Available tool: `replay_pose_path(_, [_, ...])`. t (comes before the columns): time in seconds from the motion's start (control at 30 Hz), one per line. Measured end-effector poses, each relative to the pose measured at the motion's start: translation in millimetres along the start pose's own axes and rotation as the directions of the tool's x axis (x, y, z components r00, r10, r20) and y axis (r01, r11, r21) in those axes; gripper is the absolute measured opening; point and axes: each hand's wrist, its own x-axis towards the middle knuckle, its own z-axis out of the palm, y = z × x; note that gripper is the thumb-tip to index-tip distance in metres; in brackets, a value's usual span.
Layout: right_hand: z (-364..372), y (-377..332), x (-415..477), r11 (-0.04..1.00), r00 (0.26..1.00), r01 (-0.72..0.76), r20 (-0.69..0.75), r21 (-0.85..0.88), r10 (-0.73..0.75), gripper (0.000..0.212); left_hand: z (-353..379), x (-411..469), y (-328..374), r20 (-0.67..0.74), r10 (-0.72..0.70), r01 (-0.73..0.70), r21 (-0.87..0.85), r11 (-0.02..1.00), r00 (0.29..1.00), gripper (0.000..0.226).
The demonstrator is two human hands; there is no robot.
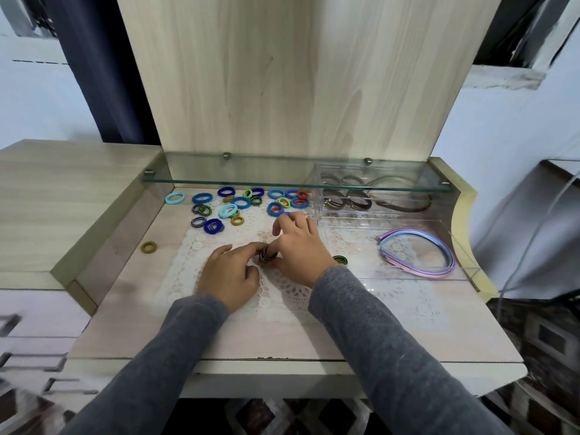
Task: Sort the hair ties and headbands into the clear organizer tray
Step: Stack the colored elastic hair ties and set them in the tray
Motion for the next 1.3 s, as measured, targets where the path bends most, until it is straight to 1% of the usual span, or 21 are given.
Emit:
replay_pose_path(0.07, [-4, 4, -2, 1.000, 1.000, 0.004, -0.004, -0.004, -0.004, 0.022, 2, 0, 3, 0.025, -0.029, 0.030, -0.047, 0.998, 0.999, 0.053])
replay_pose_path(0.13, [-9, 9, -4, 1.000, 1.000, 0.000, 0.007, -0.005, 0.000, 0.021, 4, 2, 5, 0.041, -0.022, 0.026, -0.083, 0.996, 0.999, 0.053])
replay_pose_path(0.2, [-17, 14, -6, 1.000, 1.000, -0.005, 0.021, -0.005, 0.005, 0.021, 5, 6, 10, 0.020, -0.013, 0.015, -0.104, 0.994, 1.000, 0.054])
replay_pose_path(0.43, [-49, 39, -15, 0.999, 0.996, -0.047, 0.073, -0.023, 0.049, 0.025, 5, 20, 44, -0.030, 0.046, -0.050, -0.135, 0.990, 0.998, 0.056])
replay_pose_path(0.67, [-70, 69, -28, 0.991, 0.990, -0.109, 0.077, -0.074, 0.115, 0.025, 14, 33, 79, -0.012, 0.121, -0.121, -0.175, 0.977, 0.993, 0.056])
replay_pose_path(0.83, [-72, 87, -43, 0.985, 0.985, -0.146, 0.081, -0.097, 0.154, 0.025, 31, 41, 92, 0.015, 0.183, -0.174, -0.242, 0.954, 0.983, 0.056])
replay_pose_path(0.93, [-69, 96, -52, 0.981, 0.982, -0.155, 0.092, -0.114, 0.166, 0.023, 39, 38, 102, 0.071, 0.175, -0.154, -0.237, 0.959, 0.982, 0.048])
replay_pose_path(1.0, [-67, 100, -57, 0.980, 0.978, -0.169, 0.105, -0.110, 0.180, 0.023, 44, 34, 106, 0.077, 0.223, -0.200, -0.232, 0.952, 0.972, 0.045])
replay_pose_path(1.07, [-66, 104, -60, 0.979, 0.975, -0.177, 0.120, -0.104, 0.189, 0.023, 50, 33, 107, 0.074, 0.275, -0.253, -0.224, 0.941, 0.959, 0.048])
replay_pose_path(1.17, [-63, 108, -62, 0.979, 0.968, -0.183, 0.155, -0.092, 0.195, 0.023, 58, 34, 103, 0.053, 0.314, -0.295, -0.225, 0.929, 0.948, 0.054])
replay_pose_path(1.3, [-59, 113, -62, 0.978, 0.956, -0.198, 0.209, -0.065, 0.207, 0.023, 64, 35, 90, 0.028, 0.388, -0.381, -0.128, 0.916, 0.921, 0.058])
